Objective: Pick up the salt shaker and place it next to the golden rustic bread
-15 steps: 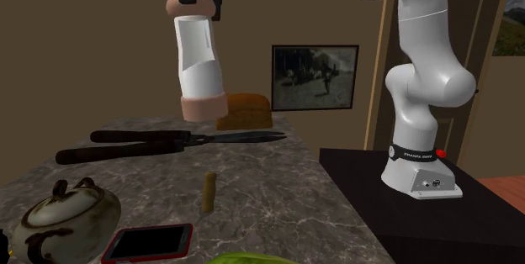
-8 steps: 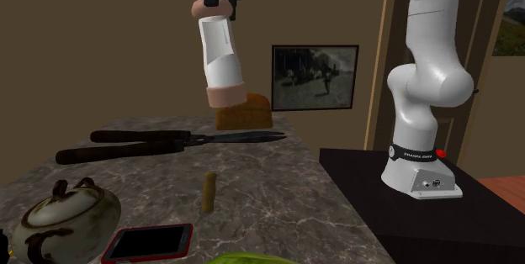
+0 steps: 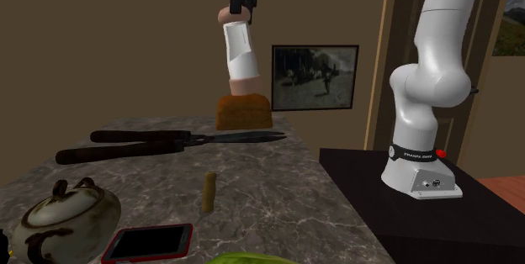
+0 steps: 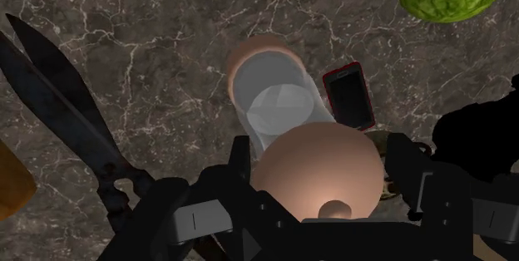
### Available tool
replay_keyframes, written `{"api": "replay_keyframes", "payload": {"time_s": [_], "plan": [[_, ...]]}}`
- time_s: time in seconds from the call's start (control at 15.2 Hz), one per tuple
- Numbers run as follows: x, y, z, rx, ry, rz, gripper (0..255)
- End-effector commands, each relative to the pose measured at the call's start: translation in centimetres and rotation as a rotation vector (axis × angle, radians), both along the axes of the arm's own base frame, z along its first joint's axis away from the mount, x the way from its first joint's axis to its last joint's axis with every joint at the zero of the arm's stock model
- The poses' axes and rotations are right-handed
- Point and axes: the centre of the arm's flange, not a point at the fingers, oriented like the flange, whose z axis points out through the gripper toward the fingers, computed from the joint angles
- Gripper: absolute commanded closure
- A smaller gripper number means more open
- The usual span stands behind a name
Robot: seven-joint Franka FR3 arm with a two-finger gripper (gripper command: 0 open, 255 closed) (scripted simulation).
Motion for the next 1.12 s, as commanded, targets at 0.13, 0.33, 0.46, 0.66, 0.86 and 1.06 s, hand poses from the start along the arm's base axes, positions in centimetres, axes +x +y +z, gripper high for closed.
{"api": "replay_keyframes", "payload": {"time_s": [0.13,0.33,0.46,0.66,0.86,1.06], "plan": [[-0.9,-5.4,0.0,0.001,0.0,0.001,255],[-1.5,-9.3,0.0,0.001,0.0,0.001,255],[-1.9,-12.0,0.0,0.001,0.0,0.001,255],[-2.5,-15.9,0.0,0.001,0.0,0.001,255],[-3.1,-19.8,0.1,0.001,0.0,0.001,255],[-3.7,-23.7,0.1,0.001,0.0,0.001,255]]}}
